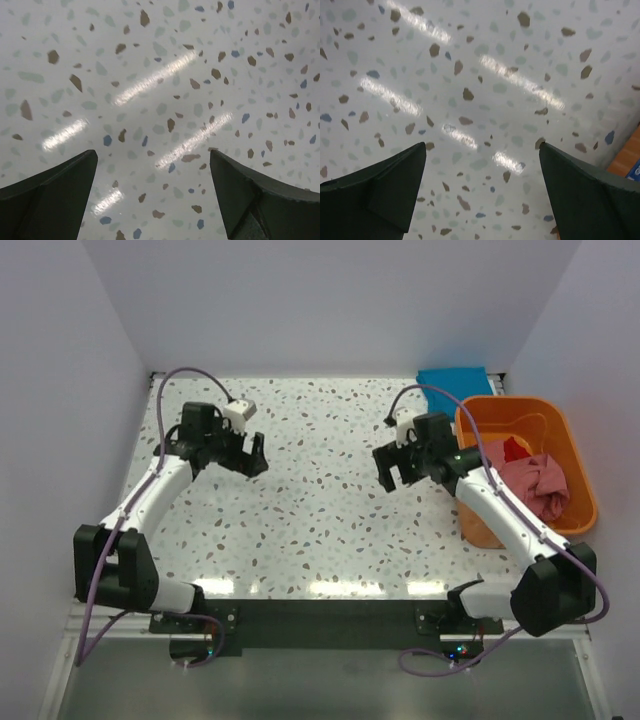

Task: Fold and stack the t-shirts
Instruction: Reset both grippers

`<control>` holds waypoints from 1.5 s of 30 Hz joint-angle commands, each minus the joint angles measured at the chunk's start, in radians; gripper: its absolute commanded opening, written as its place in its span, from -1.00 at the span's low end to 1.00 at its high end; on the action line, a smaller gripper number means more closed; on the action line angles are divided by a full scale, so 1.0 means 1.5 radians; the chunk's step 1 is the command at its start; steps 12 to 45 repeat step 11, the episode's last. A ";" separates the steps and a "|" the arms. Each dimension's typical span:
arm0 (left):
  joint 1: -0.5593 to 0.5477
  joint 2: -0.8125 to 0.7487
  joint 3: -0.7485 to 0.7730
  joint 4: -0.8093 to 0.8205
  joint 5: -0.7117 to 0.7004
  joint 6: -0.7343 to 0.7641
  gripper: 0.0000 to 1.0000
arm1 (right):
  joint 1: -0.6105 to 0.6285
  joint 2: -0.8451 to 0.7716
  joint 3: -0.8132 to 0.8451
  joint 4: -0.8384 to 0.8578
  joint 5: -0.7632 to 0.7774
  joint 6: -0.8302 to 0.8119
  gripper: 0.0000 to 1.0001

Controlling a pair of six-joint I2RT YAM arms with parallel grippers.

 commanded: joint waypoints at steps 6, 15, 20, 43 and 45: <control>-0.038 -0.117 -0.156 0.065 -0.041 -0.050 1.00 | 0.004 -0.138 -0.105 -0.019 -0.003 0.016 0.97; -0.037 -0.120 -0.147 0.065 -0.049 -0.052 1.00 | 0.004 -0.123 -0.097 -0.004 -0.001 0.012 0.97; -0.037 -0.120 -0.147 0.065 -0.049 -0.052 1.00 | 0.004 -0.123 -0.097 -0.004 -0.001 0.012 0.97; -0.037 -0.120 -0.147 0.065 -0.049 -0.052 1.00 | 0.004 -0.123 -0.097 -0.004 -0.001 0.012 0.97; -0.037 -0.120 -0.147 0.065 -0.049 -0.052 1.00 | 0.004 -0.123 -0.097 -0.004 -0.001 0.012 0.97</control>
